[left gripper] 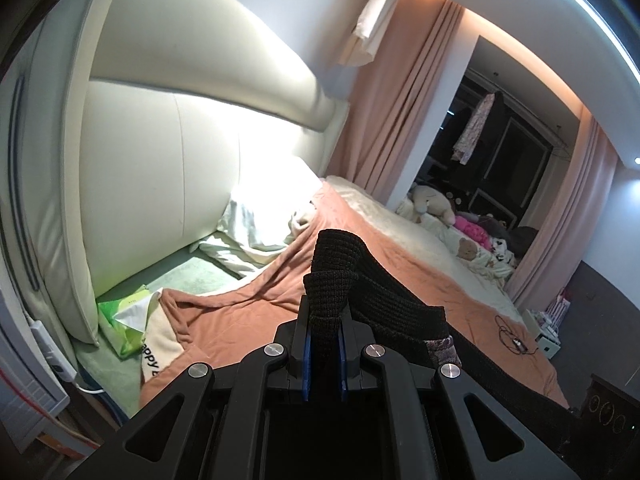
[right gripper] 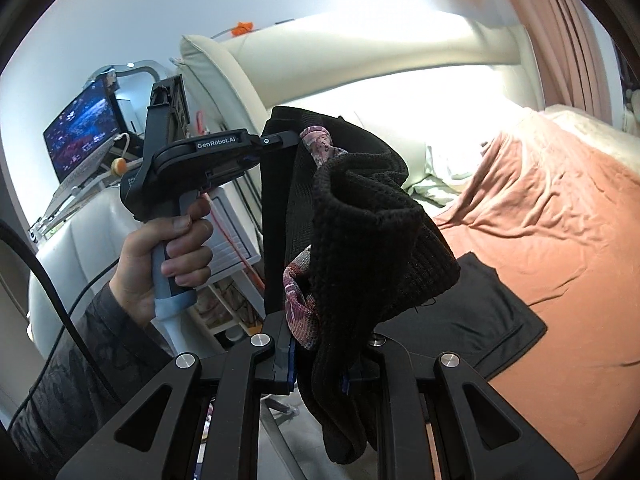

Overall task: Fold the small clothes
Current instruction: 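Lift the folded shirt with both grippers and carry it toward the headboard, then lower the folded shirt onto the blanket and open both grippers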

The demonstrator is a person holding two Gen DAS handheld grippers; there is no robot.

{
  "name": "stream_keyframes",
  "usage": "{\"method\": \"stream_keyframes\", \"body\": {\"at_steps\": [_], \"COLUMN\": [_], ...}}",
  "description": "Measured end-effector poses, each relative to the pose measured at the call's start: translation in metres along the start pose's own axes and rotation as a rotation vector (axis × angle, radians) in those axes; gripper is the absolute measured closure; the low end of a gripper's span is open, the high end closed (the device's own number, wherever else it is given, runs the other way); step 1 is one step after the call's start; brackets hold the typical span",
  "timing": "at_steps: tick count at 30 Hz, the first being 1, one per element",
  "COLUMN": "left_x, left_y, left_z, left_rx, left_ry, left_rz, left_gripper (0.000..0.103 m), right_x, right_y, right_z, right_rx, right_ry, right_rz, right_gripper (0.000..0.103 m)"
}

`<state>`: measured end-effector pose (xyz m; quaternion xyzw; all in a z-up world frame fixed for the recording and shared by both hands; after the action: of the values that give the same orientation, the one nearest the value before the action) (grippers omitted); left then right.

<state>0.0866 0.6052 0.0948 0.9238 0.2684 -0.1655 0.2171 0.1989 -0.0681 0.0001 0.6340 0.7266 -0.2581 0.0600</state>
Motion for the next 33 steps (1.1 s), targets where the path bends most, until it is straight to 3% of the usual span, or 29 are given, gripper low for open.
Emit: {"method": "stream_keyframes", "body": {"at_steps": [16,33], "left_x": [0.145,0.285], "left_y": [0.013,0.024], "left_z": [0.033,0.094], "left_rx": [-0.03,0.081], "left_ry": [-0.12,-0.299], "left_rz": [-0.05,-0.138], "left_gripper": [0.093,0.092], "right_x": [0.018,0.062], "right_y": [0.1,0.211], "right_z": [0.016,0.044], "right_rx": [0.088,0.273], "right_ry": [-0.038,-0.092], "right_rz": [0.105,0.159], "right_gripper": [0.091,0.091]}}
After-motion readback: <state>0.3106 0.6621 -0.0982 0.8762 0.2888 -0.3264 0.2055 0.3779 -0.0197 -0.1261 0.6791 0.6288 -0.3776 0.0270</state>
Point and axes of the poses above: each gripper's, at about its wrist camera, not at the fingertips, and x roughly the way its jaws point, y to its right, z to its underside, the point moved 7 cm from there along x, roughly the way its jaws point, and after that the axes turned 9 degrees about -z, right-handed, at the moved point
